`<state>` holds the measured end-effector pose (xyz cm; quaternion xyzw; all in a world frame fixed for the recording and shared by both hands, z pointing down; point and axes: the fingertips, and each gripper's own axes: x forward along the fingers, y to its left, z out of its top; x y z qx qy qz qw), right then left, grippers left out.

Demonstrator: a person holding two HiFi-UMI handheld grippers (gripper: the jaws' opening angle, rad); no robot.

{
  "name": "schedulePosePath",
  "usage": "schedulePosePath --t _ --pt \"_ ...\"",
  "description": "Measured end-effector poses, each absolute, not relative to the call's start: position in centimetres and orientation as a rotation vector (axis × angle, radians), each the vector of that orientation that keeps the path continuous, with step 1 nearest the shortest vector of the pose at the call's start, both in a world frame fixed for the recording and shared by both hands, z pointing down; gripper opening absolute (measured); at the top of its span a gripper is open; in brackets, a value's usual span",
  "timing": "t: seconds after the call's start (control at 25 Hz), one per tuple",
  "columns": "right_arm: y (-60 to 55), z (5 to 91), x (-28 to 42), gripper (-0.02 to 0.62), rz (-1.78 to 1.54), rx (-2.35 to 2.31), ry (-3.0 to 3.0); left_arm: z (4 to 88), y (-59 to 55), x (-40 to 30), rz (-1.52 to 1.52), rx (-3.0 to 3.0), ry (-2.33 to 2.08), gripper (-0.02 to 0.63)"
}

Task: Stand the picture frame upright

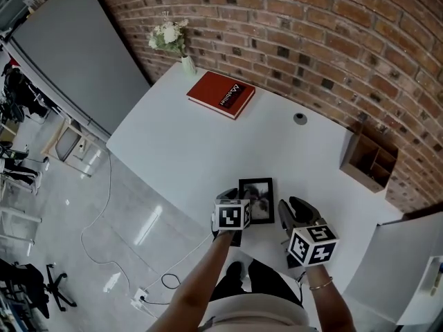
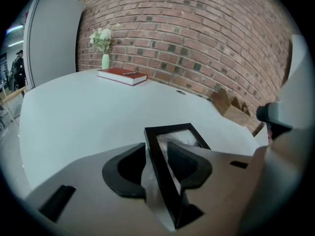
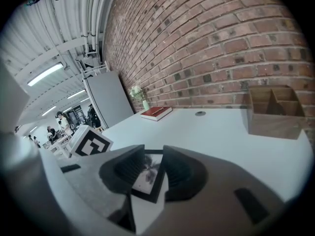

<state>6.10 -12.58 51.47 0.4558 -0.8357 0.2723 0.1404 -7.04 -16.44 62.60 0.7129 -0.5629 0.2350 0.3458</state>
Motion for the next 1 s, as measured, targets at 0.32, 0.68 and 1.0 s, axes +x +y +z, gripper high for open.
schedulePosePath --t 0.32,0.68,1.0 --pt "-12.8 52.3 5.5 0.104 0.82 1.287 -2.396 62.8 -16.5 -6.9 0.614 1.806 -1.435 0.132" --pt "-12.4 54.1 5.1 0.104 0.865 1.256 -2.352 62.7 -16.5 -7.0 0.584 1.767 -1.452 0.103" --pt "-12.2 55.5 5.3 0.104 0.892 1.241 -2.313 62.4 -16.2 -7.2 0.506 1.751 -1.49 0.072"
